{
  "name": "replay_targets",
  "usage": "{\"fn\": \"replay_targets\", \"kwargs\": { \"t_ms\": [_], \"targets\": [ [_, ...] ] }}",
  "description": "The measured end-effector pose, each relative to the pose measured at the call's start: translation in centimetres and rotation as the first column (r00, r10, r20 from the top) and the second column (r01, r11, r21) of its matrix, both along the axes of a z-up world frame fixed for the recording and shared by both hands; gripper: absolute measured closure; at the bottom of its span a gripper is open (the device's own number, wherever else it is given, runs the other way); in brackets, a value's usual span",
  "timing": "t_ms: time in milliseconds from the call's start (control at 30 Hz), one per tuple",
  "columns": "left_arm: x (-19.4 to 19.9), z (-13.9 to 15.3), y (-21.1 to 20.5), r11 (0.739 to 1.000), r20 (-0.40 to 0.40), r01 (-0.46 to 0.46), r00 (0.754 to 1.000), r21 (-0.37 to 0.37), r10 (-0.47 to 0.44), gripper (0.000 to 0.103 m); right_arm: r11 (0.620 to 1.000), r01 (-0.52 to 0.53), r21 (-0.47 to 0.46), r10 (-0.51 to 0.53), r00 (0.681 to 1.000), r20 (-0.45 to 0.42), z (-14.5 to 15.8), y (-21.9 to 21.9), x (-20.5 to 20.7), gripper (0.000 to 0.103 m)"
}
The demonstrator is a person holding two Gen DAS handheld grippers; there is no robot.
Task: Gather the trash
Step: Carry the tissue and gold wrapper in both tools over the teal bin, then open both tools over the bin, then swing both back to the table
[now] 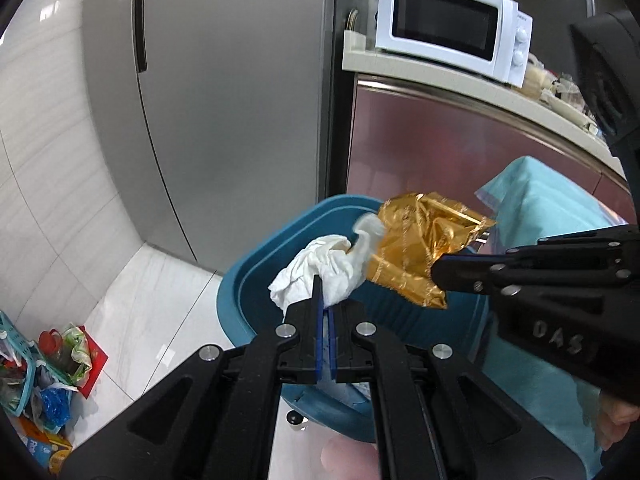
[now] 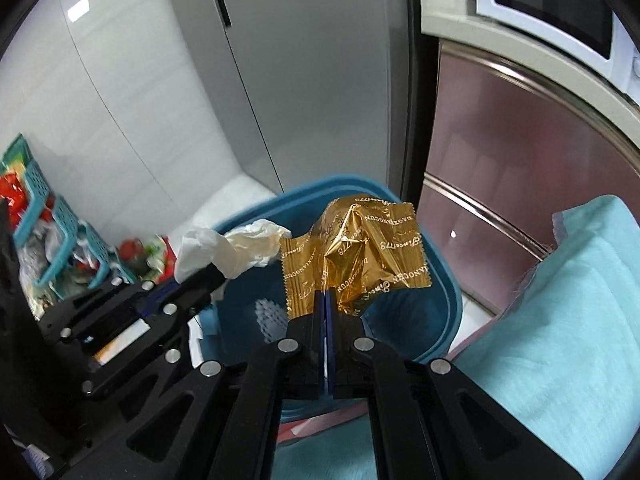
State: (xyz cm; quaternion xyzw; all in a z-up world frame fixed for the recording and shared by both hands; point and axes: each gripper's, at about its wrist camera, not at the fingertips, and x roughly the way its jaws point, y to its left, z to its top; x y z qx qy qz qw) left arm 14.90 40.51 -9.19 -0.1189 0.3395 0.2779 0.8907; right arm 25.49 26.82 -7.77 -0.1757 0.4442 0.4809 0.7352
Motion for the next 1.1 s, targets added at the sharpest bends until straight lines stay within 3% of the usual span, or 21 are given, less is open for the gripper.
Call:
{"fn": "replay_targets", "kwargs": {
  "t_ms": [133,200,233,267,533,600,667,767,933,1100],
  "targets": [
    [0.7,-1.2,0.1,1.000,-0.030,-0.002,1.000,-0.014,0.002,0.096,0.999,0.006,-0.037,-0.006,1.000,-0.014,-1.2,0.7,0.5,0.102],
    [0.6,-1.5,0.1,1.000,-0.033,-0.004,0.999,-0.024,0.003,0.083,0.999,0.012,-0.042,-0.014,0.999,-0.033,-1.6,1.0,0.7,0.099],
    [0.6,-1.6,0.0,1.000,-0.034,-0.006,0.999,-0.018,0.006,0.067,0.999,0.018,-0.038,-0.019,0.999,-0.041,-1.6,1.0,0.9,0.093],
    [0.5,-1.6,-0.1,1.000,-0.036,-0.012,0.999,-0.010,0.011,0.060,0.999,0.023,-0.032,-0.024,0.999,-0.035,-1.4,1.1,1.1,0.088],
    [-0.8,-0.3,-0.2,0.999,0.008,-0.035,0.999,0.004,0.035,0.040,0.997,0.067,0.035,-0.065,0.997,-0.051,-0.6,-0.8,1.5,0.087],
    [-1.4,0.6,-0.4,0.999,0.030,-0.038,0.999,0.009,0.037,0.035,0.995,0.081,0.062,-0.078,0.996,-0.050,0.0,-1.6,1.4,0.081],
    [-2.1,1.5,-0.6,0.999,0.054,-0.044,0.998,0.017,0.043,0.019,0.991,0.092,0.097,-0.088,0.995,-0.049,0.8,-2.6,1.2,0.072],
    [-3.4,3.1,-1.1,0.999,0.102,-0.047,0.994,0.027,0.044,0.007,0.982,0.110,0.153,-0.107,0.994,-0.024,2.4,-4.6,0.5,0.063],
    [-6.2,6.2,-3.0,0.999,0.193,-0.042,0.981,0.033,0.035,0.006,0.965,0.134,0.227,-0.146,0.988,0.040,4.9,-8.0,-1.0,0.041],
    [-8.4,8.7,-6.0,0.999,0.256,-0.008,0.967,0.044,-0.004,0.006,0.933,0.152,0.327,-0.189,0.978,0.085,7.5,-12.3,-3.3,0.028]
  ]
}}
